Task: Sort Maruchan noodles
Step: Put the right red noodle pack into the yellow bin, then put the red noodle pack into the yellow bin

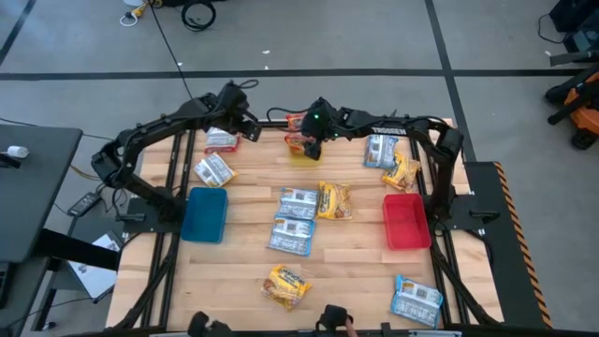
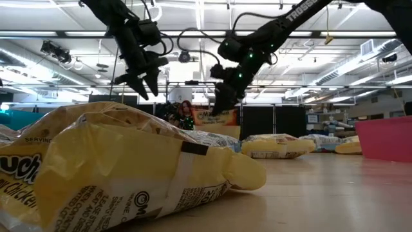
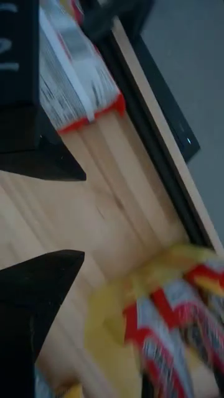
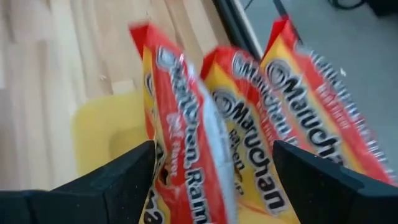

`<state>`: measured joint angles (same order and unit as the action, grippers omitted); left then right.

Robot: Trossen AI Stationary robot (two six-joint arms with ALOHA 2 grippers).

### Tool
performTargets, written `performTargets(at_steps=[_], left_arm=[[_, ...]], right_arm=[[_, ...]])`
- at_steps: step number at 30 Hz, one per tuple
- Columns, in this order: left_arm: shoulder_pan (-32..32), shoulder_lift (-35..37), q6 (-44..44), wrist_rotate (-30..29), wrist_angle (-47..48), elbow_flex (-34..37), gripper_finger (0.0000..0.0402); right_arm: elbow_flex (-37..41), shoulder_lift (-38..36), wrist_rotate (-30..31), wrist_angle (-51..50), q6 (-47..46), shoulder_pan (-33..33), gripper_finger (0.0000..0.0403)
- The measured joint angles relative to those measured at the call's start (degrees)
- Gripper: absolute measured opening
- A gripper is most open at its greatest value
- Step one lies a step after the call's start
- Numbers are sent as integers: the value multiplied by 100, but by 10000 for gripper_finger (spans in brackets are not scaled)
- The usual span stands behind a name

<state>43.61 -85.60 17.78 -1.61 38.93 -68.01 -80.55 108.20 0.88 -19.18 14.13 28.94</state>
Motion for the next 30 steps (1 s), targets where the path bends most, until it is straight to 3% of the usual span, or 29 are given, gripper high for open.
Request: performTargets(at_steps=[5, 8, 16, 22, 30], left_arm=[[222, -97, 74, -455, 593, 0, 235], [155, -215, -585, -963, 880, 0, 248], [21, -559, -2465, -1148, 1104, 2, 242], [31, -1064, -3647, -1583, 1475, 2, 241], [31, -1679, -3799, -2127, 1519, 4, 241]], right_arm=[[0, -448, -3, -18, 121, -157, 325], [-2, -771, 161, -3, 149, -278, 319], [-2, -1465, 557, -4, 144, -532, 313], [-4, -1698, 401, -402, 118, -730, 313], [-2, -1625, 358, -1061, 109, -1058, 312]])
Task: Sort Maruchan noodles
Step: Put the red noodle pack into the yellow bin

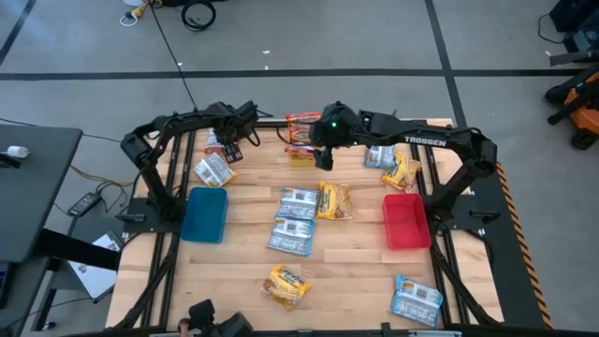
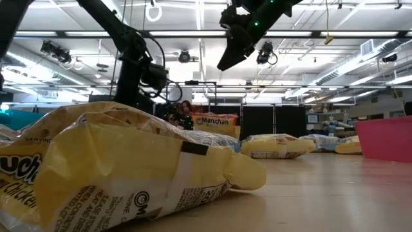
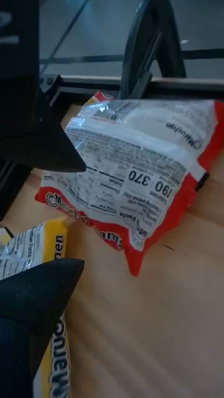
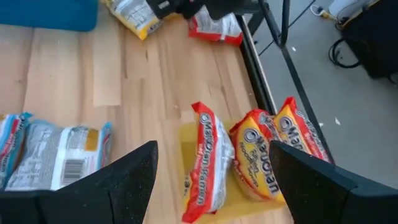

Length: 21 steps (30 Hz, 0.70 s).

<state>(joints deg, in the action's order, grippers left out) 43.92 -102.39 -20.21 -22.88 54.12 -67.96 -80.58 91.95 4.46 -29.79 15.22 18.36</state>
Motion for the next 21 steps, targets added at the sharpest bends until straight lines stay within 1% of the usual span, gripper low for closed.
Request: performTargets(at_steps=[5, 8, 10, 12, 14, 19, 20, 21], left_arm=[[-1, -398, -4, -487, -162, 0, 240], [-3, -652, -6, -516, -322, 0, 232], [-43, -787, 139, -500, -392, 0, 216], [-90, -874, 319, -516, -459, -1, 188], [-123, -915, 431, -520, -520, -2, 150], [-157, -918, 452, -459, -565, -7, 29], [-156, -895, 453, -421, -529, -9, 16], [-149, -846, 450, -304, -441, -9, 11]], right_arm=[[-1, 39, 29, 47, -2, -44, 312], [-2, 62, 43, 39, -2, -38, 312], [-2, 62, 45, 59, -2, -38, 312], [-2, 62, 44, 56, -2, -37, 312], [-2, 62, 50, 59, -2, -36, 312], [-2, 62, 150, 60, -4, -34, 312], [-2, 62, 170, 58, -2, -35, 312], [-2, 62, 171, 52, -2, -36, 312]])
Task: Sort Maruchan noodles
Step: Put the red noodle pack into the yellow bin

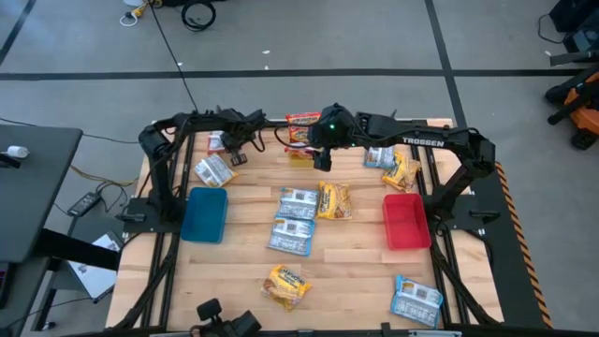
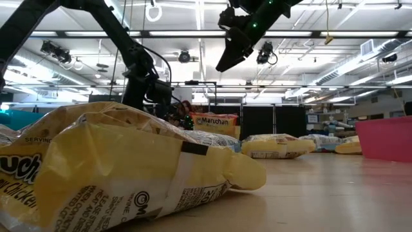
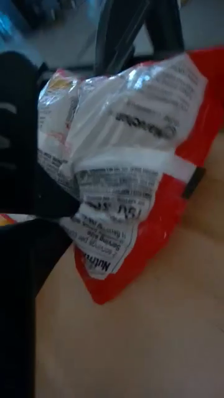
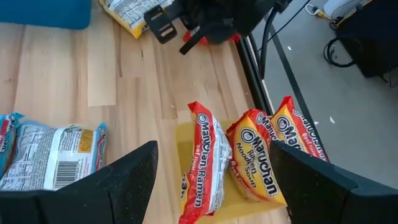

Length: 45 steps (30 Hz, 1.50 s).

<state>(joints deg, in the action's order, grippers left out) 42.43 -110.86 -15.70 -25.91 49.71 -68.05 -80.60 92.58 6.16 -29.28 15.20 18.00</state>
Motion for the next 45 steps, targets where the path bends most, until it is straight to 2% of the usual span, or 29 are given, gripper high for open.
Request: performTargets(at_steps=[3, 6, 9, 15, 17, 19, 26, 30, 34, 38, 45], left_arm=[[71, 235, -2, 459, 402, -29, 6], [208, 688, 2, 1168, 959, -197, 5], [392, 1225, -131, 2203, 1450, -394, 4], [713, 2214, -590, 4813, 1833, -676, 2], [766, 2425, -564, 5466, 1826, -699, 2], [753, 2564, -552, 5883, 1835, -699, 2], [246, 2628, -322, 6412, 1812, -699, 1], [-166, 2628, -260, 6470, 1655, -699, 1], [-407, 2628, -9, 6472, 1616, -699, 3], [-617, 2628, 171, 6450, 1454, -697, 3], [-874, 2626, 495, 6447, 1205, -697, 4]], right_arm=[[0, 0, -100, 7, 7, 2, 312], [0, 0, -359, 8, 150, -4, 312], [0, 0, -551, 50, 231, -26, 312], [0, 0, -631, 252, 238, -59, 312], [0, 0, -713, 264, 244, -80, 312], [0, 0, -871, 199, 245, -115, 312], [169, 0, -1515, -18, 141, -385, 312], [829, 53, -1945, 739, -684, -330, 308], [1371, 350, -1896, 1412, -1427, -82, 305], [1151, 925, -1915, 1530, -1824, 198, 298], [393, 1606, -1903, 1186, -1622, 550, 293]])
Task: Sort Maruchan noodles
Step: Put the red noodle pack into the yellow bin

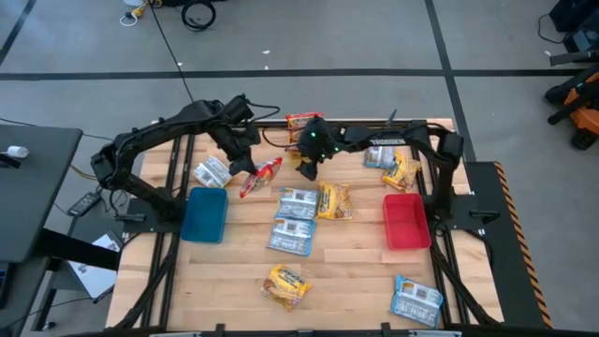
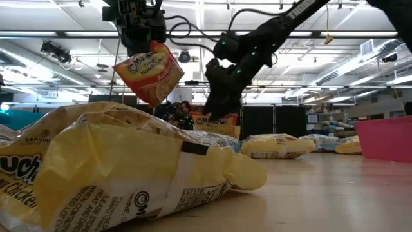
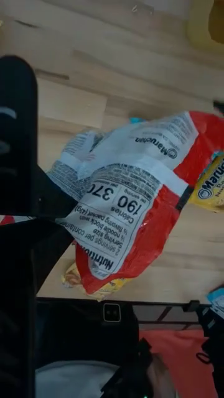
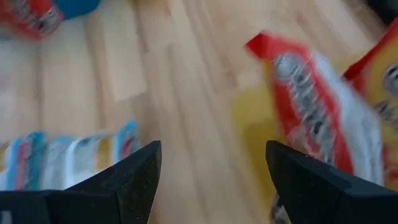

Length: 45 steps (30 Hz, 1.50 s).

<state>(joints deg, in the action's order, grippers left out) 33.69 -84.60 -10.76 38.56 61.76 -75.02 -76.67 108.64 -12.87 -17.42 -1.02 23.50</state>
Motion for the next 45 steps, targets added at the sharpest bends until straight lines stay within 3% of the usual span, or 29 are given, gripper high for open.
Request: performTargets(at_steps=[10, 21, 33, 39, 45], left_arm=[[3, -160, 642, 97, -1223, -2, 5], [72, -1189, 994, 362, -3064, -219, 2], [568, -2405, -335, 432, -2114, -1629, 1], [391, -2889, -705, 656, -1969, -1711, 1], [295, -2955, -1242, 768, -1591, -1716, 1]], right_arm=[[-192, 3, 784, -192, 575, 641, 290], [-192, 5, 700, -156, 1133, 906, 289], [-190, -709, 923, -750, 1669, 1012, 289], [-188, -1179, 1183, -1279, 1856, 1050, 289], [-190, -1681, 991, -1403, 1871, 903, 289]])
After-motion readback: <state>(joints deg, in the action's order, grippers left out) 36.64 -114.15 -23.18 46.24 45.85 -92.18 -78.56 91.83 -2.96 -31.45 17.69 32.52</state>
